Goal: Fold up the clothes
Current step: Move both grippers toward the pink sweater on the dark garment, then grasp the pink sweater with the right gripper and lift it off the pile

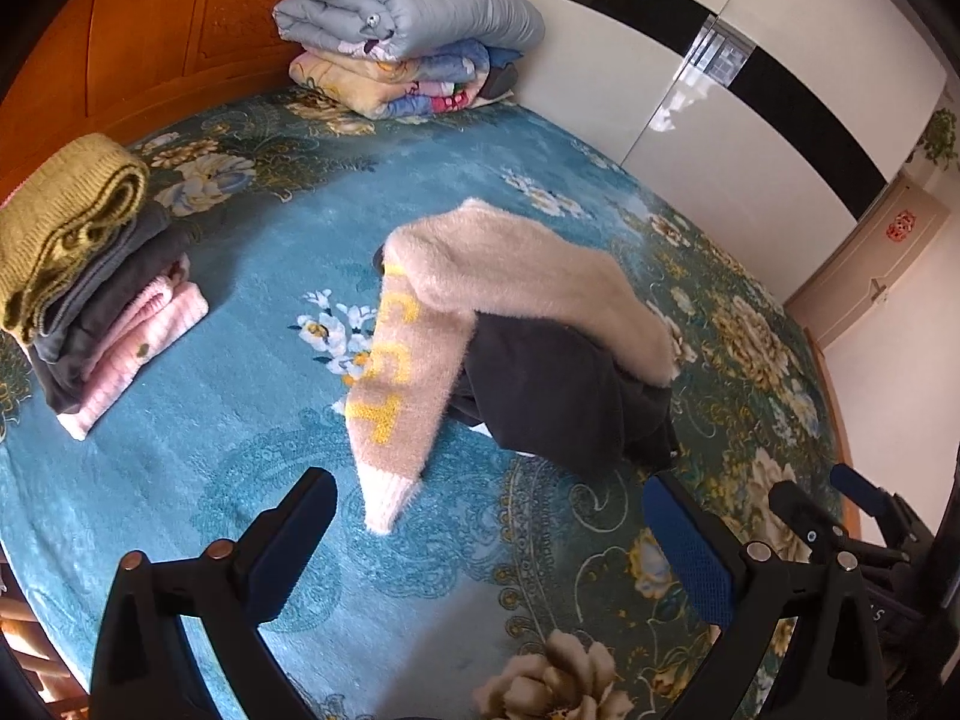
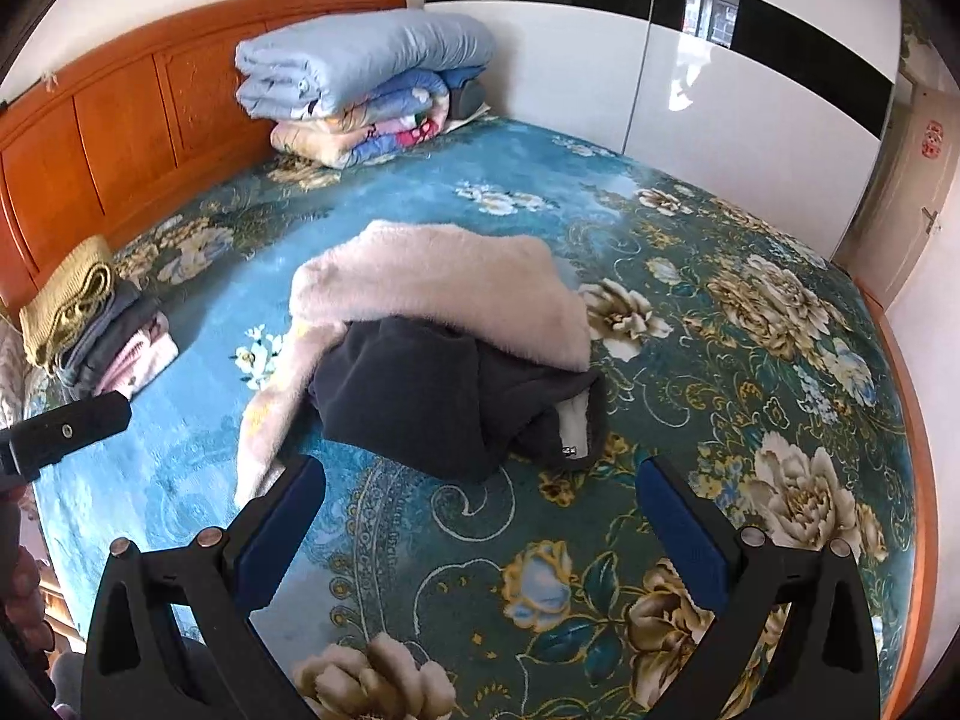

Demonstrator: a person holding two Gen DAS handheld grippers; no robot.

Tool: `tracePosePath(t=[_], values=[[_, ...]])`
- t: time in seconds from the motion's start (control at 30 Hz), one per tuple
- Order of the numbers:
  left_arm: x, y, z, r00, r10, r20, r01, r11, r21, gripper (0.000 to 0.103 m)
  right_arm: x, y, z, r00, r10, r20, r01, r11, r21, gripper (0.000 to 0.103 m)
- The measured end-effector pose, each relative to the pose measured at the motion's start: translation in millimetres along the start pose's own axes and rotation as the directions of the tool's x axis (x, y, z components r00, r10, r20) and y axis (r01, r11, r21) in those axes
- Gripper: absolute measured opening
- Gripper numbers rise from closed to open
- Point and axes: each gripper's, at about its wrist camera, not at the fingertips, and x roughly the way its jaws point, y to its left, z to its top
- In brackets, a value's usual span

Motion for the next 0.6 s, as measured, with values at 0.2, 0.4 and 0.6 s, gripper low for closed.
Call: tracePosePath(t=[0.2, 0.4, 0.6], values=[[17, 18, 5, 1.0, 0.01, -0.009, -0.01, 1.0, -0.019, 0.103, 21, 13, 10, 0.999, -0.002, -0.036, 0.001, 1.0, -0.028, 0.103], [22, 56, 10, 0.997, 0.072, 0.0, -0.072, 0.995, -0.063, 0.103, 60, 38, 29, 0.998, 0.034, -0.053, -0.038, 0.996, -0.085, 0.103], [11, 102, 10, 0.991, 0.137, 0.011, -0.134, 0.983, -0.126, 0.103, 147, 105, 75, 0.993, 0.106, -0.054, -0.116, 0.965, -0.236, 0.103]])
